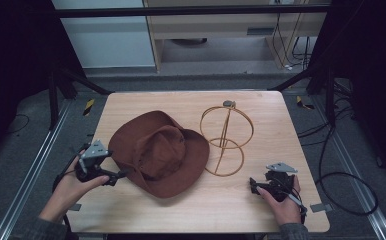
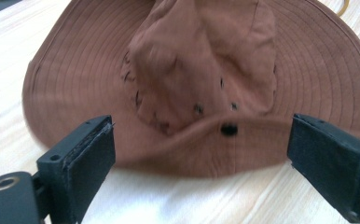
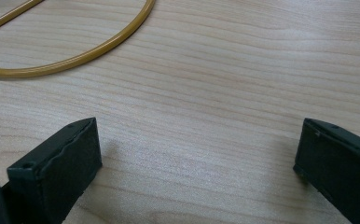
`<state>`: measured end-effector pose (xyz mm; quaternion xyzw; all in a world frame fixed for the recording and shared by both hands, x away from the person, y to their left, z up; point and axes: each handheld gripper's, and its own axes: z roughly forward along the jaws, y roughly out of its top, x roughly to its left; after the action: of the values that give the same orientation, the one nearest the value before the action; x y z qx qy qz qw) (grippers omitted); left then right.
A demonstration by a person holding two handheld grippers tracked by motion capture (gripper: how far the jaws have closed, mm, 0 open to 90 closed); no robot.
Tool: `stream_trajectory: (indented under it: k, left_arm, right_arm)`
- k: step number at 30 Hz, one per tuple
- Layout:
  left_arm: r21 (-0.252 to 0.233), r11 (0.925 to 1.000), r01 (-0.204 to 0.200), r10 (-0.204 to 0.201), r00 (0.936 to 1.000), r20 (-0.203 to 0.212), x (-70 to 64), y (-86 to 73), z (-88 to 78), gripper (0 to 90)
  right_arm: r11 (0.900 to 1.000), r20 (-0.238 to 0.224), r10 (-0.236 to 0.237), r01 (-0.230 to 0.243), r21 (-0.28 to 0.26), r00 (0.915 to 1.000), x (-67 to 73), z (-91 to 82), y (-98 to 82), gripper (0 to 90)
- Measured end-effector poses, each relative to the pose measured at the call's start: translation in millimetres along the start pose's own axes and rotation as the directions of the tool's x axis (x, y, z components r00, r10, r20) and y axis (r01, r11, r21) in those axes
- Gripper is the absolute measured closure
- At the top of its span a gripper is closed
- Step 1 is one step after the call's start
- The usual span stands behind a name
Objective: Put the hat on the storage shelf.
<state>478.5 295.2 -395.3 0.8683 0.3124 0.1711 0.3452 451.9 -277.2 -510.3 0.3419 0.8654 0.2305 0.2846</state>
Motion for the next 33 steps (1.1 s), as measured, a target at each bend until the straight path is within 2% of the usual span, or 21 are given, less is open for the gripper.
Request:
stream_trajectory:
  k: [3, 7, 10, 12, 17, 24, 30, 33]
  left_arm:
    - [0.038, 0.9993, -0.008, 0.008, 0.9999, 0.012, 6.6, 19.8, 9.2, 7.3]
    - [0.084, 0.9963, -0.02, 0.021, 0.9997, -0.01, 14.4, 44.2, 18.5, 7.5]
    - [0.122, 0.9916, -0.042, 0.044, 0.9989, -0.015, 15.6, 62.3, 24.6, 6.6]
    - [0.143, 0.9891, -0.037, 0.035, 0.9993, 0.011, 17.5, 72.3, 28.3, 6.4]
    - [0.206, 0.9761, -0.069, 0.065, 0.9975, 0.027, 19.3, 93.2, 41.3, 6.1]
    - [0.212, 0.9756, -0.057, 0.047, 0.9976, 0.051, 17.4, 109.6, 57.6, 5.8]
    - [0.241, 0.9654, -0.101, 0.086, 0.9937, 0.072, 6.7, 115.5, 72.7, 6.0]
    - [0.251, 0.9639, -0.09, 0.074, 0.9947, 0.071, 8.7, 116.0, 81.2, 6.5]
  right_arm:
    - [1.0, 0.0, 0.001, -0.001, 0.0, 1.0, 0.0, 0.0, 0.0, 0.5]
    - [1.0, -0.001, 0.002, -0.002, -0.001, 1.0, 0.0, 0.0, 0.0, 0.5]
    - [1.0, -0.001, 0.001, -0.001, -0.001, 1.0, 0.0, 0.0, 0.0, 0.5]
    - [1.0, -0.002, -0.002, 0.002, -0.003, 1.0, -0.1, 0.0, -0.1, 0.5]
    - [1.0, -0.001, -0.001, 0.001, -0.003, 1.0, 0.0, -0.1, -0.1, 0.5]
    - [1.0, -0.001, 0.0, 0.0, -0.003, 1.0, 0.0, -0.1, -0.1, 0.5]
    - [1.0, -0.001, -0.001, 0.001, -0.003, 1.0, 0.0, -0.1, 0.0, 0.5]
    - [1.0, -0.001, -0.001, 0.001, -0.003, 1.0, 0.0, -0.1, 0.0, 0.5]
